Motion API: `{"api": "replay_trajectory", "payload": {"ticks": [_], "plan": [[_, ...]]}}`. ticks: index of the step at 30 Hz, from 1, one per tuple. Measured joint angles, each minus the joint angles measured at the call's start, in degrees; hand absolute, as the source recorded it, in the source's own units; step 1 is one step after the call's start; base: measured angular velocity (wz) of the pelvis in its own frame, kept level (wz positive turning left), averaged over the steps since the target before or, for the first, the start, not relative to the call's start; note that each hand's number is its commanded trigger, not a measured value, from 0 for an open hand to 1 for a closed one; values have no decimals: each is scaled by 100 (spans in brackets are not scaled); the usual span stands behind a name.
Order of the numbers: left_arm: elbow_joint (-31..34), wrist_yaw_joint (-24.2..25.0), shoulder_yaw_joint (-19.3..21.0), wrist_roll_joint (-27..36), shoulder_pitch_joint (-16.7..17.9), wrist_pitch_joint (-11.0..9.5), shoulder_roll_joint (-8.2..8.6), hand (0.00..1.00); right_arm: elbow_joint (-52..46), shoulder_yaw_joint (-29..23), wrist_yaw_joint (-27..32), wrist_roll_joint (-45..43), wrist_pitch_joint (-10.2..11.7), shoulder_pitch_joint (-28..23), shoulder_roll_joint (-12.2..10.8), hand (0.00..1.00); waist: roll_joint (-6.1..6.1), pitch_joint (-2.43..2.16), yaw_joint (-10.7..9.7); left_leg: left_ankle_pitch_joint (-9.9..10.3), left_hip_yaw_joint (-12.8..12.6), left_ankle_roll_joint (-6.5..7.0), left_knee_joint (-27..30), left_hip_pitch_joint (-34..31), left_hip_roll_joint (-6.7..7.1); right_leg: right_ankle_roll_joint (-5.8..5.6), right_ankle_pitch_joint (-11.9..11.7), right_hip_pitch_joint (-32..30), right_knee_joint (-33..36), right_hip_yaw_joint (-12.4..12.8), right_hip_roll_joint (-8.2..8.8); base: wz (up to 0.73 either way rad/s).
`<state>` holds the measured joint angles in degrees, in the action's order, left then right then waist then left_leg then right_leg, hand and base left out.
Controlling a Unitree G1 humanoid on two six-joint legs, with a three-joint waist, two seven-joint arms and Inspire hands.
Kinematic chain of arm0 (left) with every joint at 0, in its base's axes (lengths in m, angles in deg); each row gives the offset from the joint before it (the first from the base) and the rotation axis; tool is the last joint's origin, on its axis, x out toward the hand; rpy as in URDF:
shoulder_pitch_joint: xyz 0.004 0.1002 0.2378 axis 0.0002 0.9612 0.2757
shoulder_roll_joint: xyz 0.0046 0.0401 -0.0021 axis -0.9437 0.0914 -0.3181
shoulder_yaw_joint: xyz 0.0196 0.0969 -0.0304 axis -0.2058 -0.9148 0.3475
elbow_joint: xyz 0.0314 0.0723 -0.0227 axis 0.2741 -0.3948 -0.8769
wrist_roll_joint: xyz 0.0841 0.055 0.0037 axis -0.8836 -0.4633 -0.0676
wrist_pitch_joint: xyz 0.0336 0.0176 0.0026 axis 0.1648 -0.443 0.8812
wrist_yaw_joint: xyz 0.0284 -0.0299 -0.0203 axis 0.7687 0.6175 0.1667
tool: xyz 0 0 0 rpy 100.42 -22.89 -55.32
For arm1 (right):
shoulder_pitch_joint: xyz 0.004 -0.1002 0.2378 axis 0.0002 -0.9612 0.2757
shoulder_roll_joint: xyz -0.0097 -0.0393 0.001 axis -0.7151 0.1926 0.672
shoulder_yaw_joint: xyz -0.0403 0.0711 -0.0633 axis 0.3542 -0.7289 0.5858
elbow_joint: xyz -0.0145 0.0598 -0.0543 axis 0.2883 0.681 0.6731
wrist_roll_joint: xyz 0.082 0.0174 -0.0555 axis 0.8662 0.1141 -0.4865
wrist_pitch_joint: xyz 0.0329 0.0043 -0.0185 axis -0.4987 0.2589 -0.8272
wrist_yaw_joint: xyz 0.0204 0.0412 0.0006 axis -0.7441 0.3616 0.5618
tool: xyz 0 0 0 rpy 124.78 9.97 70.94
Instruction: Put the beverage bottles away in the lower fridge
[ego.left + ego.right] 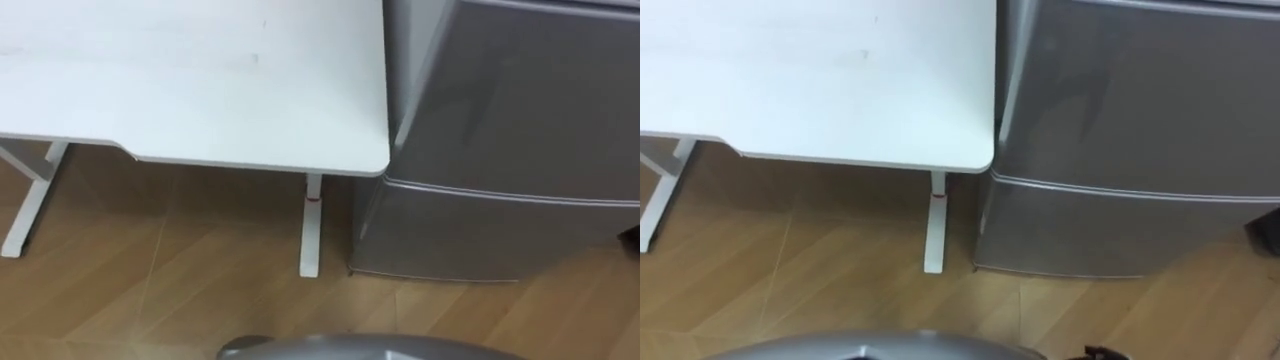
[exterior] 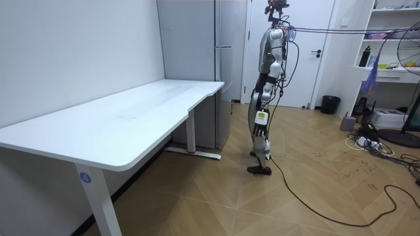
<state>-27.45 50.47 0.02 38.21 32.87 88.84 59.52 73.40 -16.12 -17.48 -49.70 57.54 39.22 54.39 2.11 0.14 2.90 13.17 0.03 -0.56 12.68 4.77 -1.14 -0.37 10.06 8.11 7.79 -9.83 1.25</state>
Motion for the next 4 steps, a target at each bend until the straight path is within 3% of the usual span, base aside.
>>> {"api": "replay_trajectory", "payload": {"ticks": [4], "plan": [[1,6,4,1,-8,1,28,0,89,-54,-4,2,-25,-35,0,0,-10,25,-89,0,1,0,-6,36,1,18,11,13,0,53,-6,0]]}}
